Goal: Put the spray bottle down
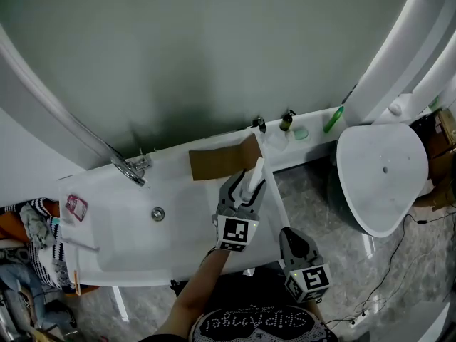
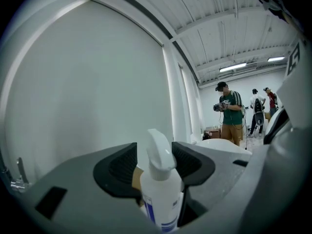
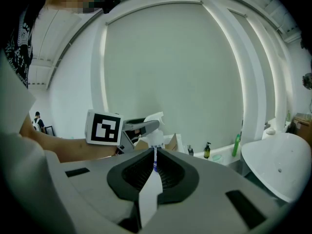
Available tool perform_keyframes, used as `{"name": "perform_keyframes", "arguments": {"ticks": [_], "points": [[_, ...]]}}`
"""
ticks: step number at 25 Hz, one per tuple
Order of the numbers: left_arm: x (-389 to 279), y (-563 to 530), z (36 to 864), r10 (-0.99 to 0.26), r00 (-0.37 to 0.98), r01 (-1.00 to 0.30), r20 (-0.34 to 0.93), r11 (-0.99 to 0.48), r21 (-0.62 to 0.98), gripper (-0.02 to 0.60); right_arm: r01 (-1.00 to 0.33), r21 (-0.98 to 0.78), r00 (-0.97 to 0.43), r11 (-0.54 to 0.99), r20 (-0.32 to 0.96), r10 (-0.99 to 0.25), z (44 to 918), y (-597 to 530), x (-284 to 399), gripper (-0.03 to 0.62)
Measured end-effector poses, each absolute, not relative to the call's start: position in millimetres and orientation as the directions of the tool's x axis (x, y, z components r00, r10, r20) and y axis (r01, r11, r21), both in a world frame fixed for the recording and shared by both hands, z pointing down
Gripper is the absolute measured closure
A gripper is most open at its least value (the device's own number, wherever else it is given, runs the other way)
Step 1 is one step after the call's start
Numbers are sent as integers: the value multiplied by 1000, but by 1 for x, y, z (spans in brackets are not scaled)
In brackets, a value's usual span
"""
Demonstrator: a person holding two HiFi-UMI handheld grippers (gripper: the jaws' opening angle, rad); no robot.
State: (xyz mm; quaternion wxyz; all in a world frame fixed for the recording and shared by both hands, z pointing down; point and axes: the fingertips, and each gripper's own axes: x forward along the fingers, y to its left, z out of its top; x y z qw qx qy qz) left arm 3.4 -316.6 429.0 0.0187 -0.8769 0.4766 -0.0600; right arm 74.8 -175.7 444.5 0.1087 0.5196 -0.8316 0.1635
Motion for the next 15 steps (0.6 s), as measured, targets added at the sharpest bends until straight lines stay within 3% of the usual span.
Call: {"name": "perform_keyframes", "arguments": {"ticks": [4,9,12,15], "points": [[-11,-302,405,-837,545,-836,46,-547,-43,364,-895,-156,-447,418,341,-827,442,-177,64,565],[-37,-272,336,-831,532,-832,-160,-549,80,375,-884,-149,-467,443,323,-823,439,-179,52,565],[-60,-250,303,-831,517,-833,-204,-543,106,533,-875,-140,-484,464,307,-819,434,-182,43,565],[-73,-224,290,-806,560,-809,-189,-582,85,577,-866,-130,-498,482,299,-814,426,-184,37,565]]}}
